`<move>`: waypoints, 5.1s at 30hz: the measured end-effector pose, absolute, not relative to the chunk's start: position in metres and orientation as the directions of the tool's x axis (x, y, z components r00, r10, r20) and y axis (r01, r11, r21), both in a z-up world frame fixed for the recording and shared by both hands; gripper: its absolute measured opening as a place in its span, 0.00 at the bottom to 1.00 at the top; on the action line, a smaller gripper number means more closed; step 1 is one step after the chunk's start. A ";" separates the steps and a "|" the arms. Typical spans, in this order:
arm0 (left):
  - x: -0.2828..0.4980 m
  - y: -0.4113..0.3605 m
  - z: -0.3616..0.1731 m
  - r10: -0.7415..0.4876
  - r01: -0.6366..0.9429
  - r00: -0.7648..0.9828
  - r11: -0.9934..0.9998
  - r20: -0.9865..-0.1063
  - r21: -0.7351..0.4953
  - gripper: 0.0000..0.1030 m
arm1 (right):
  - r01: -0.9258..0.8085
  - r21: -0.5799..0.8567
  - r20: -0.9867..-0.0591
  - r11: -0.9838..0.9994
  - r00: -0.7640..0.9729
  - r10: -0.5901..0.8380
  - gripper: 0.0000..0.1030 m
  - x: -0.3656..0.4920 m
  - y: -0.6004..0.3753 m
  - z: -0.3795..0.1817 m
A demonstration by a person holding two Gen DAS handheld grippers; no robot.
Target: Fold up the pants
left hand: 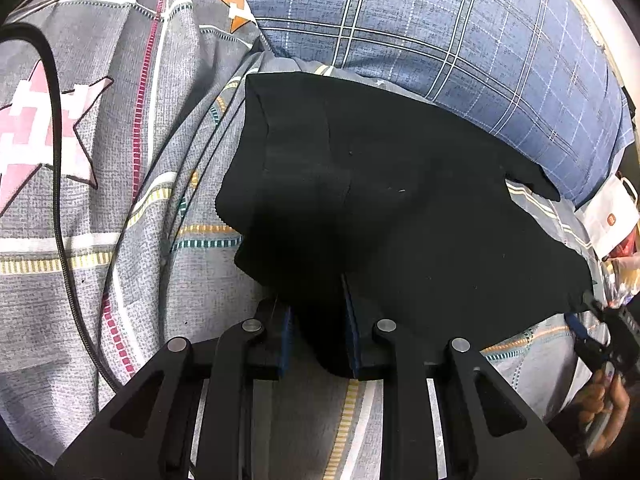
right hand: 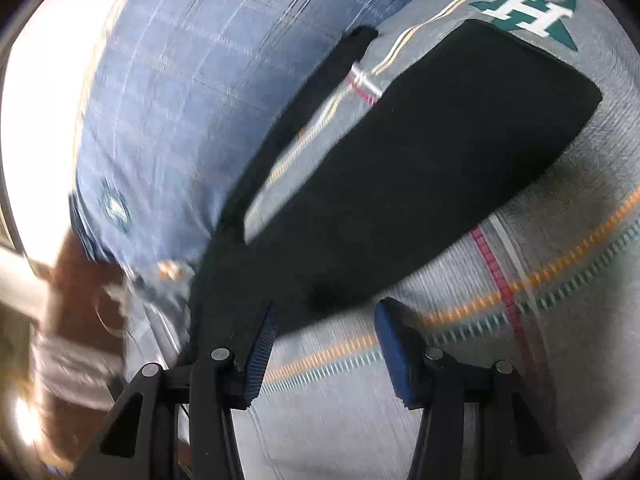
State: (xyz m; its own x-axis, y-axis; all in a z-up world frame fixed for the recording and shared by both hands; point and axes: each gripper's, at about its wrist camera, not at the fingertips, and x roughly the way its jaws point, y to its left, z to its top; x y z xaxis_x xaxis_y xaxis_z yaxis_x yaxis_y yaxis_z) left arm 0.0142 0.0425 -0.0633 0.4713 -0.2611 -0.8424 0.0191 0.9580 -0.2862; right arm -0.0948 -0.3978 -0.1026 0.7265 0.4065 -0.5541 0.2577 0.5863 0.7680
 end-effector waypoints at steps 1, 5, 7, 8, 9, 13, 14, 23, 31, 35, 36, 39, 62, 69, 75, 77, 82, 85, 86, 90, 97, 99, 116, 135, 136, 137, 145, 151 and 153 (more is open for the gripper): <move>0.015 0.042 -0.064 -0.260 0.016 0.471 0.958 -0.843 -0.287 0.20 | 0.243 0.777 -0.531 0.580 0.747 0.400 0.46 -0.091 -0.398 -0.103; 0.018 0.042 -0.058 -0.270 0.015 0.485 0.954 -0.832 -0.301 0.19 | 0.223 0.796 -0.497 0.563 0.771 0.398 0.06 -0.083 -0.395 -0.107; 0.017 0.047 -0.050 -0.288 0.027 0.502 0.948 -0.816 -0.318 0.17 | 0.180 0.786 -0.468 0.592 0.799 0.378 0.05 -0.094 -0.394 -0.090; 0.015 0.050 -0.044 -0.294 0.034 0.515 0.946 -0.805 -0.323 0.16 | 0.157 0.779 -0.458 0.608 0.804 0.379 0.05 -0.100 -0.394 -0.080; 0.013 0.053 -0.039 -0.300 0.041 0.521 0.944 -0.799 -0.328 0.16 | 0.137 0.772 -0.452 0.621 0.806 0.383 0.04 -0.105 -0.392 -0.069; -0.002 0.060 -0.025 -0.327 0.086 0.524 0.939 -0.786 -0.333 0.15 | 0.085 0.727 -0.467 0.681 0.789 0.400 0.04 -0.134 -0.382 -0.037; -0.005 0.061 -0.026 -0.327 0.088 0.519 0.940 -0.790 -0.331 0.15 | 0.090 0.717 -0.484 0.691 0.777 0.402 0.04 -0.142 -0.379 -0.036; -0.022 0.070 -0.051 -0.262 0.072 0.462 0.963 -0.847 -0.259 0.26 | 0.230 0.587 -0.724 0.776 0.578 0.376 0.20 -0.141 -0.376 -0.066; -0.025 0.078 -0.007 -0.222 0.126 0.512 0.975 -0.830 -0.183 0.42 | -0.029 0.560 -0.664 0.828 0.583 0.469 0.39 -0.150 -0.357 0.008; -0.003 0.067 0.005 -0.273 0.174 0.539 0.962 -0.797 -0.212 0.64 | -0.157 0.497 -0.612 0.854 0.633 0.473 0.44 -0.116 -0.333 0.025; 0.004 0.063 0.007 -0.284 0.193 0.539 0.958 -0.793 -0.212 0.64 | -0.183 0.465 -0.614 0.867 0.638 0.464 0.45 -0.099 -0.322 0.028; 0.042 0.048 0.003 -0.308 0.252 0.523 0.947 -0.795 -0.202 0.64 | -0.285 0.353 -0.646 0.891 0.615 0.453 0.46 -0.045 -0.294 0.029; 0.246 -0.006 -0.076 -0.278 0.605 0.247 0.792 -0.928 -0.076 0.64 | -0.785 -0.113 -0.938 0.610 0.287 0.195 0.55 0.226 -0.208 -0.056; 0.263 -0.027 -0.084 -0.275 0.647 0.186 0.757 -0.943 -0.093 0.68 | -0.769 0.006 -0.944 0.639 0.208 0.258 0.49 0.240 -0.213 -0.060; 0.253 -0.052 -0.076 -0.296 0.677 0.181 0.729 -0.938 -0.100 0.10 | -0.765 -0.094 -0.917 0.637 0.315 0.244 0.08 0.207 -0.201 -0.052; 0.241 -0.057 -0.065 -0.290 0.678 0.235 0.733 -0.928 -0.057 0.10 | -0.742 -0.159 -0.890 0.652 0.393 0.230 0.06 0.189 -0.202 -0.035; 0.200 -0.045 -0.001 -0.393 0.663 0.322 0.743 -0.861 -0.091 0.09 | -0.676 -0.200 -0.807 0.709 0.524 0.272 0.05 0.125 -0.224 0.022; 0.142 -0.033 0.041 -0.435 0.700 0.390 0.713 -0.812 -0.046 0.09 | -0.665 -0.178 -0.765 0.725 0.558 0.323 0.05 0.059 -0.227 0.048; 0.118 -0.028 0.047 -0.453 0.705 0.396 0.708 -0.799 -0.052 0.09 | -0.668 -0.148 -0.752 0.729 0.554 0.356 0.05 0.028 -0.226 0.052; 0.041 -0.008 0.017 -0.459 0.680 0.354 0.725 -0.815 -0.113 0.09 | -0.679 -0.017 -0.742 0.734 0.501 0.446 0.05 -0.053 -0.218 0.029; -0.008 0.011 -0.046 -0.434 0.506 0.322 0.830 -0.841 -0.234 0.09 | -0.542 0.196 -0.786 0.817 0.411 0.462 0.05 -0.076 -0.211 -0.064; -0.014 0.017 -0.041 -0.439 0.477 0.349 0.844 -0.828 -0.246 0.09 | -0.500 0.187 -0.782 0.846 0.445 0.436 0.05 -0.085 -0.210 -0.060; 0.003 0.006 -0.017 -0.503 0.345 0.445 0.860 -0.741 -0.376 0.61 | 0.021 0.129 -0.805 0.991 0.587 0.092 0.54 0.110 -0.276 -0.020; -0.007 0.026 -0.022 -0.519 0.287 0.438 0.854 -0.734 -0.433 0.61 | 0.143 0.437 -0.621 0.888 0.762 0.183 0.04 -0.083 -0.402 0.006; -0.008 0.029 -0.023 -0.536 0.275 0.432 0.844 -0.725 -0.460 0.61 | 0.178 0.448 -0.632 0.876 0.756 0.169 0.04 -0.098 -0.411 -0.003; -0.011 0.033 -0.024 -0.557 0.258 0.433 0.830 -0.709 -0.495 0.63 | 0.222 0.458 -0.651 0.861 0.744 0.155 0.04 -0.112 -0.421 -0.014; -0.024 0.055 -0.028 -0.617 0.113 0.439 0.759 -0.653 -0.641 0.74 | 0.191 0.593 -0.607 0.782 0.744 0.279 0.33 -0.165 -0.392 -0.040; -0.028 0.055 -0.037 -0.640 0.038 0.443 0.713 -0.628 -0.700 0.76 | -0.072 0.709 -0.506 0.701 0.640 0.578 0.40 -0.130 -0.302 -0.043; -0.030 0.053 -0.041 -0.658 0.017 0.430 0.691 -0.619 -0.723 0.76 | -0.049 0.740 -0.514 0.671 0.601 0.612 0.40 -0.116 -0.283 -0.059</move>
